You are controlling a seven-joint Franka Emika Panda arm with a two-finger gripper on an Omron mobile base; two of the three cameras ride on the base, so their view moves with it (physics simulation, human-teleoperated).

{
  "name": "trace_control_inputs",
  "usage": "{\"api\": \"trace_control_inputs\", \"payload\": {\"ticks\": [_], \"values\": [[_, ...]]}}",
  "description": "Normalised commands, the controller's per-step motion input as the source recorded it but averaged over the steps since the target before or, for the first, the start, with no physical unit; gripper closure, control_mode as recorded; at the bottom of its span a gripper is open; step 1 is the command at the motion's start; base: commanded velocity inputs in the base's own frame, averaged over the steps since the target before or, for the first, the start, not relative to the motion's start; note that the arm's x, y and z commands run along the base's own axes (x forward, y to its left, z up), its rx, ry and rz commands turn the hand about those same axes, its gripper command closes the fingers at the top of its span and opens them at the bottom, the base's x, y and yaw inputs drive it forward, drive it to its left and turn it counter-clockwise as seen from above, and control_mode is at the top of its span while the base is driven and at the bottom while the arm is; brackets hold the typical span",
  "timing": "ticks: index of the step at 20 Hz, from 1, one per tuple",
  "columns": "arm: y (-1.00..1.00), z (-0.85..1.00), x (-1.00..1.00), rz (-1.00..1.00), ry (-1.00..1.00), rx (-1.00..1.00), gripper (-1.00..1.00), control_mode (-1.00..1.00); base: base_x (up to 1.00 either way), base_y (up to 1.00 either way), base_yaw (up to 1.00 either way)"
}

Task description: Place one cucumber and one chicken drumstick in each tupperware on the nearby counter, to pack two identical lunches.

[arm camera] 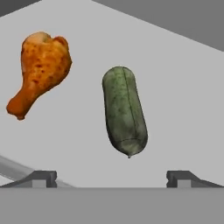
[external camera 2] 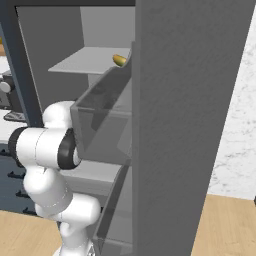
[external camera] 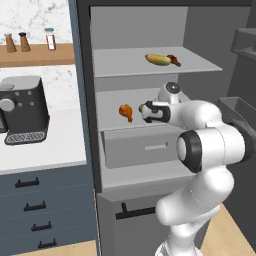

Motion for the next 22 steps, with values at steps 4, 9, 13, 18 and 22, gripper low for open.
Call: {"api": "trace_control_inputs", "payload": {"ticks": [4,9,13,18,22], "values": [[0.00,-0.11,0.38,0.00,-0.04,0.00,-1.00,-1.00,0.00,0.00,0.00],[0.00,-0.21,0.32,0.00,-0.02,0.00,-1.00,-1.00,0.00,0.00,0.00],[0.00,-0.26,0.27,0.00,0.00,0.00,-1.00,-1.00,0.00,0.00,0.00],[-0.03,-0.33,0.27,0.00,0.00,0.00,1.00,-1.00,0.00,0.00,0.00],[-0.05,-0.33,0.25,0.00,0.02,0.00,1.00,-1.00,0.00,0.00,0.00]]}}
